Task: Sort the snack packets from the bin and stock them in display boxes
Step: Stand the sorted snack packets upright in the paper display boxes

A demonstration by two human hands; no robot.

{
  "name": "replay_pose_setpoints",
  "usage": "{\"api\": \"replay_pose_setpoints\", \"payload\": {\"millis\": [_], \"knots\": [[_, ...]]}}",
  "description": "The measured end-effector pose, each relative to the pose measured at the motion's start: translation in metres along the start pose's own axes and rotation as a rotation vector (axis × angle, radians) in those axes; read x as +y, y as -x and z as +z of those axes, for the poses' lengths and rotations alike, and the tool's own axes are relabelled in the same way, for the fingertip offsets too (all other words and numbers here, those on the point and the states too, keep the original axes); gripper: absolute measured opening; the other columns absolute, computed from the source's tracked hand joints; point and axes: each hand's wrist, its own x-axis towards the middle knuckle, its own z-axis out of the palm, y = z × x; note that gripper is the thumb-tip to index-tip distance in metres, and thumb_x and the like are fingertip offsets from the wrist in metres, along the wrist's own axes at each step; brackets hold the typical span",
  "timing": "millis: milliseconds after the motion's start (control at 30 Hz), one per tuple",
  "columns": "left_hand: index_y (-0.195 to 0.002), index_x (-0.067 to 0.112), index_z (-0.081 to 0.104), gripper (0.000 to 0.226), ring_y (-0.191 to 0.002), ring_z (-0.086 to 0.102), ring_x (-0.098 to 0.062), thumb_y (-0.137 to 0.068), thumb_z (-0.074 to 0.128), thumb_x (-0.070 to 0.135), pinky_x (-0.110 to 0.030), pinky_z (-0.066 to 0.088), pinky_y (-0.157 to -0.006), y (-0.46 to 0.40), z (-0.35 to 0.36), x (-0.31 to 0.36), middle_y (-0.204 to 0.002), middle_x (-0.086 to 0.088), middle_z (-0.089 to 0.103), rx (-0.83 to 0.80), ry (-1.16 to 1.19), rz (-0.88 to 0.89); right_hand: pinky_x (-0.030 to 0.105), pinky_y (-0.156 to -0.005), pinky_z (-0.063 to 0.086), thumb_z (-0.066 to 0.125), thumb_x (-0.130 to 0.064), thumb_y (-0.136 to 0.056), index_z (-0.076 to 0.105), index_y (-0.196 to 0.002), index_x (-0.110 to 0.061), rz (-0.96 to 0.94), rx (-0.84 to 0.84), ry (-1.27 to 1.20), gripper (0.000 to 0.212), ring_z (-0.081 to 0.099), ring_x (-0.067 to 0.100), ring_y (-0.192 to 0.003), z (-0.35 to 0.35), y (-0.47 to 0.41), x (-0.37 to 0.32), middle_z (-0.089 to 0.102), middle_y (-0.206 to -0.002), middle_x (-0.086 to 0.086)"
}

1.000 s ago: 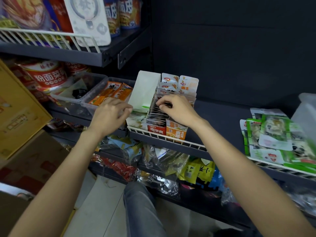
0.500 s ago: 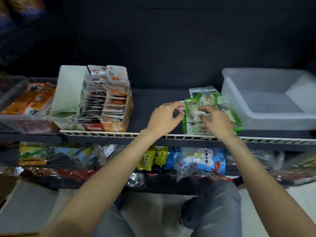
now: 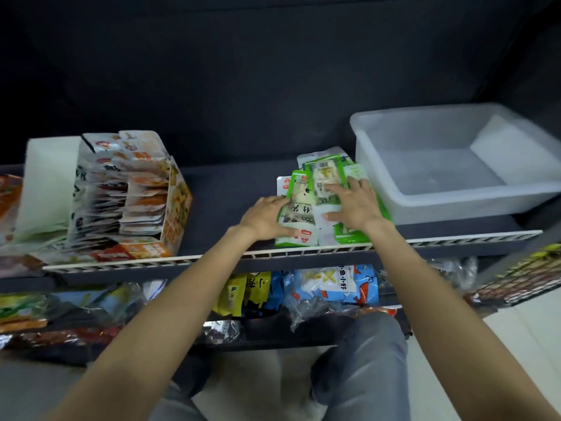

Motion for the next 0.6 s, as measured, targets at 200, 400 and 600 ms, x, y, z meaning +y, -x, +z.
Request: {"api": "replay_pose_setpoints", "payload": {"millis": [200, 400, 600], "knots": [[-0.144, 0.021, 0.031, 0.088, -0.112, 0.051, -0.017, -0.073, 0.081, 0.024, -0.029, 0.041, -0.097, 0.002, -0.003, -0.014, -0.123, -0.003, 0.055, 0.039, 0.388, -0.115, 0.040, -0.100, 0.046, 0.070, -0.003, -0.079, 0.042, -0.139, -0.028, 0.016, 0.112, -0.413, 0.070, 0.051, 0.029, -0.116, -0.001, 0.010, 0.001, 0.046, -0.133, 0.011], [-0.108, 0.018, 0.060, 0.034, -0.091, 0.058, -0.013, -0.077, 0.074, 0.011, -0.023, 0.044, -0.075, 0.013, -0.001, -0.033, -0.108, -0.004, 0.064, 0.127, 0.572, -0.164, 0.021, -0.086, 0.041, 0.071, -0.003, -0.079, 0.042, -0.139, -0.016, 0.115, 0.248, -0.694, 0.067, 0.055, 0.026, -0.115, 0.001, 0.028, 0.003, 0.056, -0.130, 0.011], [-0.121, 0.019, 0.054, 0.041, -0.082, 0.060, -0.013, -0.085, 0.060, 0.002, -0.027, 0.049, -0.073, 0.032, -0.011, -0.060, -0.095, 0.001, 0.061, 0.401, 0.752, -0.191, 0.029, -0.087, 0.047, 0.059, -0.004, -0.086, 0.060, -0.121, -0.020, -0.056, 0.292, -0.644, 0.038, 0.063, 0.023, -0.096, 0.003, 0.044, -0.002, 0.065, -0.116, 0.006]]}}
